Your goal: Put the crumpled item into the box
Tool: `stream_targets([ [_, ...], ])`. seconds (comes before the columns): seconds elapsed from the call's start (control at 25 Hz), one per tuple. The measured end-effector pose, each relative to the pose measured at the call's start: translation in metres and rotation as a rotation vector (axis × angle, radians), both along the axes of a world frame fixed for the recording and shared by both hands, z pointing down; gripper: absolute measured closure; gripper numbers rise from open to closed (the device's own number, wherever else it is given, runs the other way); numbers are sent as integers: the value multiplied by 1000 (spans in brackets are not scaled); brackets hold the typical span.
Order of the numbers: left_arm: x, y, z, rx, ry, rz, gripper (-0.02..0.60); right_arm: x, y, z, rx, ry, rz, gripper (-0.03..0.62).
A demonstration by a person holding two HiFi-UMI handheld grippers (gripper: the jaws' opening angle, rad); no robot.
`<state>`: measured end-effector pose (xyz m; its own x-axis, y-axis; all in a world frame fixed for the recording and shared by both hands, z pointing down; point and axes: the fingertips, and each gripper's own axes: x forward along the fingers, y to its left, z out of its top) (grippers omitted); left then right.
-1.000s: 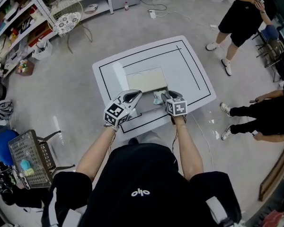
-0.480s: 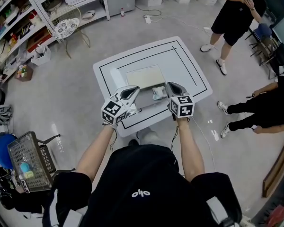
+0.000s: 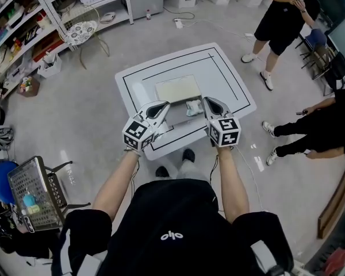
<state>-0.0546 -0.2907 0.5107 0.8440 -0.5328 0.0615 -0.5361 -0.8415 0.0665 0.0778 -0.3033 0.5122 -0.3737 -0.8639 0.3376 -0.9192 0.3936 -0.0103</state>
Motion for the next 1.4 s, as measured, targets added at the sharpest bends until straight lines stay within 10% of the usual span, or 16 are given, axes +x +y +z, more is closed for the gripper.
stream_targets([
  [0.52, 6, -2, 4, -18, 6, -65, 575, 15, -2, -1, 10, 6, -38, 585],
  [1.4, 121, -8, -6, -6, -24, -146, 575, 132, -7, 1, 20, -45, -107, 585],
])
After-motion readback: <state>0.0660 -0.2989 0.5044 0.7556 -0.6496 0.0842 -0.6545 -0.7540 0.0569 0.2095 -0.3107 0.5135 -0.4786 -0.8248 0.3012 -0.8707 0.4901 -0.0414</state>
